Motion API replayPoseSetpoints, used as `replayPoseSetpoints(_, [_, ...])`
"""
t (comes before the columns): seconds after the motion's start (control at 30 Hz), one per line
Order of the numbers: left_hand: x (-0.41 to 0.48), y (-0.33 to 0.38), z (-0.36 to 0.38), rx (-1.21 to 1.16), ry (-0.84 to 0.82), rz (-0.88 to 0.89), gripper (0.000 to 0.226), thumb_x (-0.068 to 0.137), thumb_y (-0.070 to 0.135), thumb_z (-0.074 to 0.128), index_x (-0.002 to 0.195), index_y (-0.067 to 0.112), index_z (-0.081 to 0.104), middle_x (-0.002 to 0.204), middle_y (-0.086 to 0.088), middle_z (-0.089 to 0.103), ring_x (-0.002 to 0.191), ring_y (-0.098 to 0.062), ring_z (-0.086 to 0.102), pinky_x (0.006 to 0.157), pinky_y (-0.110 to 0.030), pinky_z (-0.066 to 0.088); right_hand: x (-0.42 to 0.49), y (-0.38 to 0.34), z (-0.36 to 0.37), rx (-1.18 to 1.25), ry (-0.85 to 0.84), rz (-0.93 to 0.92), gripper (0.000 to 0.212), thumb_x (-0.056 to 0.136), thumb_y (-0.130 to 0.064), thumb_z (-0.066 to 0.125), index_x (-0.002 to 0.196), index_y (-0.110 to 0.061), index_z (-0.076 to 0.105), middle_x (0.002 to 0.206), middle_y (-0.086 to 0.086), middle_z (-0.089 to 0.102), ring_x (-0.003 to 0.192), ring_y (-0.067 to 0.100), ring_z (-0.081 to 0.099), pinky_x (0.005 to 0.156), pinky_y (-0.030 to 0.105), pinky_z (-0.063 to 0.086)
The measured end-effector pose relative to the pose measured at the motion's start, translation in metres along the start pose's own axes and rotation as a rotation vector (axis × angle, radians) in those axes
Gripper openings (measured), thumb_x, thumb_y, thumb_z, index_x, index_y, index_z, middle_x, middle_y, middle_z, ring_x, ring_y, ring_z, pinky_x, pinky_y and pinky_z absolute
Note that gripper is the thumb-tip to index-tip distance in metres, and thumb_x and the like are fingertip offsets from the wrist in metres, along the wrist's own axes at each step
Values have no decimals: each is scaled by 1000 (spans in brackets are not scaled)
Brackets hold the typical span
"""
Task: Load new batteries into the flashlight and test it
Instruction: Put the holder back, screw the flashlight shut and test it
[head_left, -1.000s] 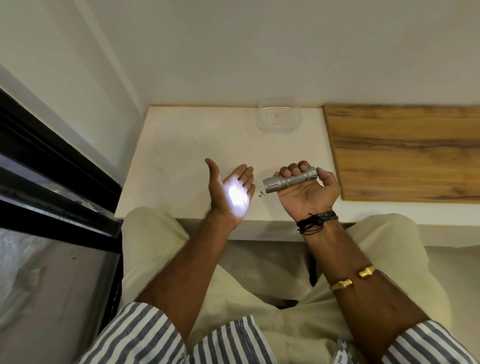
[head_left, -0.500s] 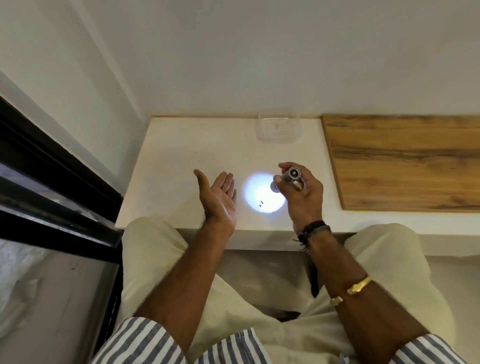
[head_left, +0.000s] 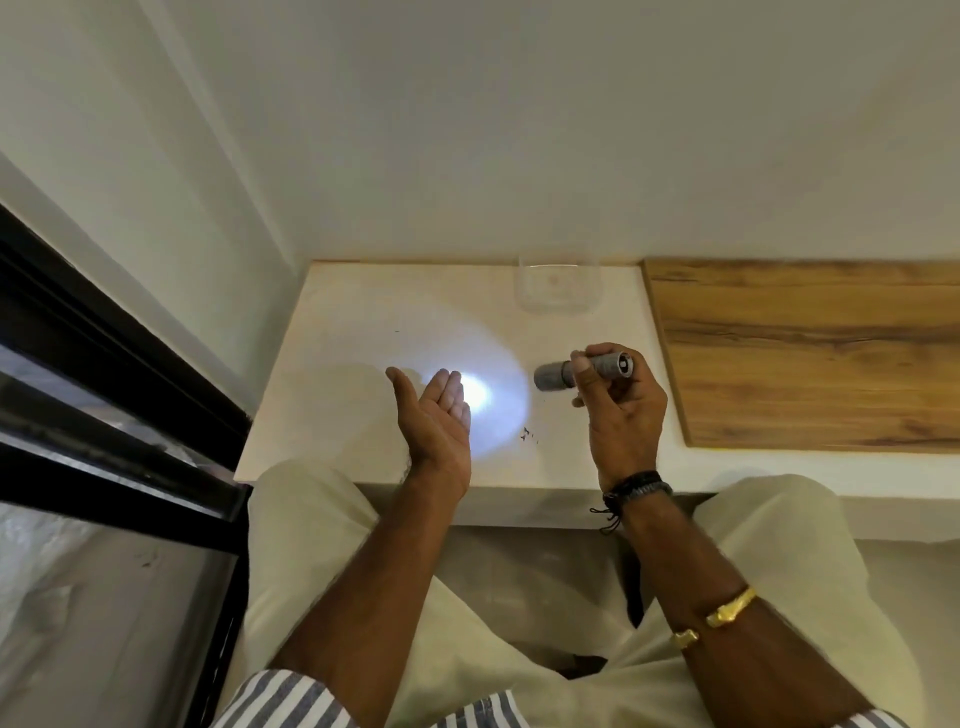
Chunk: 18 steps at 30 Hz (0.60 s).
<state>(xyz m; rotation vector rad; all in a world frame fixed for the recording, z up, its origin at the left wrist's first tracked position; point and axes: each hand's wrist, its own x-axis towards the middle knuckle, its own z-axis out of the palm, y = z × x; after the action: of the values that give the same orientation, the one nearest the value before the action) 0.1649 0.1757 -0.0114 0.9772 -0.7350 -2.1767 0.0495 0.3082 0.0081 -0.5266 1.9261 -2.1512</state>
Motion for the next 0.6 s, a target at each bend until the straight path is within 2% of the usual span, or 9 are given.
replayPoseSetpoints(0.03, [0, 0, 0, -8, 0, 1, 97, 90, 81, 24, 151, 6, 36, 159, -13, 37, 150, -24, 30, 125, -41, 17, 0, 0, -1, -22, 36, 9, 10, 93, -15, 73, 100, -19, 67, 96, 3, 71, 87, 20, 67, 68, 42, 57])
replayPoseSetpoints(0.1, [0, 0, 0, -13, 5, 3, 96, 89, 81, 25, 150, 6, 37, 159, -12, 38, 149, -24, 30, 125, -41, 18, -1, 0, -1, -65, 86, -12, 9, 94, -15, 73, 100, -18, 66, 94, 2, 71, 88, 22, 69, 74, 46, 60])
replayPoseSetpoints(0.17, [0, 0, 0, -2, 12, 6, 96, 89, 81, 24, 150, 7, 37, 158, -12, 38, 149, -25, 31, 125, -42, 18, -2, 1, 0, -56, 102, -45, 13, 93, -13, 73, 104, -15, 68, 99, 5, 74, 95, 24, 72, 81, 39, 60])
replayPoseSetpoints(0.23, [1, -1, 1, 17, 15, 7, 97, 90, 80, 20, 151, 7, 36, 159, -12, 38, 149, -28, 31, 124, -43, 18, -1, 0, 0, 4, 98, -59, 19, 92, -9, 74, 109, -15, 70, 105, -3, 76, 104, 17, 71, 87, 28, 57])
replayPoseSetpoints(0.3, [1, -3, 2, 22, 5, 0, 96, 90, 80, 19, 151, 7, 36, 159, -12, 37, 149, -28, 31, 124, -44, 18, 1, 0, -2, 35, 68, -56, 25, 92, -6, 73, 115, -14, 70, 111, -8, 76, 112, 13, 69, 95, 29, 56])
replayPoseSetpoints(0.4, [1, -5, 0, 30, -19, -14, 97, 90, 80, 19, 151, 7, 36, 159, -12, 37, 149, -28, 31, 124, -44, 19, 4, 3, -5, 85, 66, 55, 26, 91, -16, 76, 116, -16, 70, 121, 1, 72, 119, 24, 66, 91, 45, 56])
replayPoseSetpoints(0.5, [1, -6, 0, 36, -54, -42, 98, 89, 82, 18, 150, 7, 37, 158, -12, 39, 148, -27, 33, 124, -43, 19, 5, 4, -6, 251, 72, 225, 21, 92, -28, 72, 112, -26, 68, 123, 0, 73, 121, 20, 66, 85, 38, 54])
replayPoseSetpoints(0.6, [2, -6, 1, 23, -95, -90, 100, 88, 83, 18, 152, 7, 33, 158, -13, 38, 149, -27, 31, 125, -41, 17, 8, 8, -9, 492, 71, 401, 17, 99, -29, 61, 116, -23, 63, 123, 5, 73, 122, 23, 66, 93, 41, 53])
